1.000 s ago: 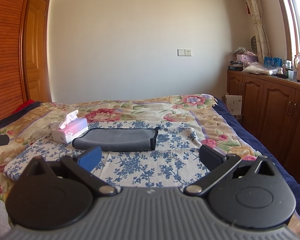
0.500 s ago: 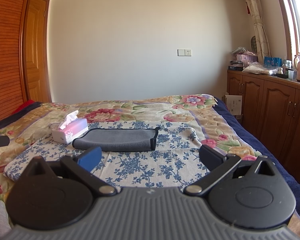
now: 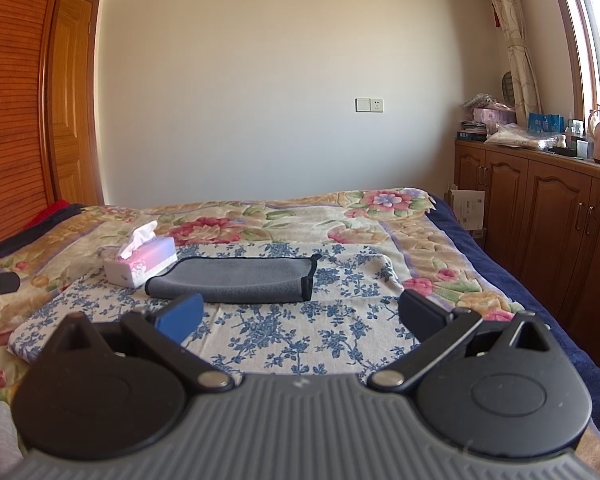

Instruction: Fold towel

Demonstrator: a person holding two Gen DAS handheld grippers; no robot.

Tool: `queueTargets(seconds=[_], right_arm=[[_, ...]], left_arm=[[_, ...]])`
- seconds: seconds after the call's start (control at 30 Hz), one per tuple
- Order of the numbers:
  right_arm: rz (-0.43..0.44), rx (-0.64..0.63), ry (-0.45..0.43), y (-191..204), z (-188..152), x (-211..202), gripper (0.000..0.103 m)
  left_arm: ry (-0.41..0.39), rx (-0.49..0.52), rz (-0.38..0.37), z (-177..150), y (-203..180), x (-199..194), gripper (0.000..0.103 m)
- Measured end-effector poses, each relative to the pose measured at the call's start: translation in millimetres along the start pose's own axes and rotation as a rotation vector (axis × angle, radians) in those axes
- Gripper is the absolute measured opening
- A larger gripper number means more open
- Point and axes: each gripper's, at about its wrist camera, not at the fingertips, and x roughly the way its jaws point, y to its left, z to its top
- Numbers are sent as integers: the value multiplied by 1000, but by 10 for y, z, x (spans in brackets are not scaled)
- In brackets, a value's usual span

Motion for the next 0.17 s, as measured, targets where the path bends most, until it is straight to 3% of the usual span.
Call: queueTargets(seconds=[0.17], right_arm=[[0,0,0,4,0,3,103]], left_arm=[[0,1,0,-3,4,0,103]])
